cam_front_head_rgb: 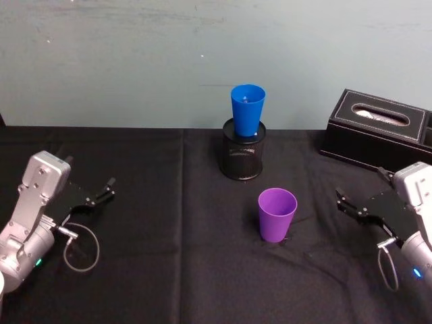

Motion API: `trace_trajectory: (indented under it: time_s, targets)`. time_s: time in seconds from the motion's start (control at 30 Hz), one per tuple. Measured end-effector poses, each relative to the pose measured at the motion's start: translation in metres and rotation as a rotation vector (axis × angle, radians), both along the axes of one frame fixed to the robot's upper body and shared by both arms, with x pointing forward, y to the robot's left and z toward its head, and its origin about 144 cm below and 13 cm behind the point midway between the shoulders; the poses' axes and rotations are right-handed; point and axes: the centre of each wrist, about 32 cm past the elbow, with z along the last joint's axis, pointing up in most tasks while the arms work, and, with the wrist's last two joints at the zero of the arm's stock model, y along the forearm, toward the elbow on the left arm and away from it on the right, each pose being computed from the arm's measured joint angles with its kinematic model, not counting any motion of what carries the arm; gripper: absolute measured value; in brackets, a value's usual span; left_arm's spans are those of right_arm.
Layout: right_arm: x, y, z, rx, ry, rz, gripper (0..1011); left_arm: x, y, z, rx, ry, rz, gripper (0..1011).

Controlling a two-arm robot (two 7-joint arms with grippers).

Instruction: Pick up one cup with a gripper and tap it against the other cup.

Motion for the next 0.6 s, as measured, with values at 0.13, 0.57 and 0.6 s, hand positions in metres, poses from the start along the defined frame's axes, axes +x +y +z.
trace_trajectory:
  time_s: [0.13,0.57,0.6]
  targets:
    - [-0.006,-0.003,0.003,0.039,0.007,0.001,1003,0.000,0.000,0.000,0.000,0.000,0.000,1011]
    - [-0.030,-0.005,0.011,0.116,0.051,0.063,1003,0.000,0.000,0.000,0.000,0.000,0.000,1012]
    - [-0.032,-0.004,0.012,0.119,0.052,0.069,1003,0.000,0.000,0.000,0.000,0.000,0.000,1011]
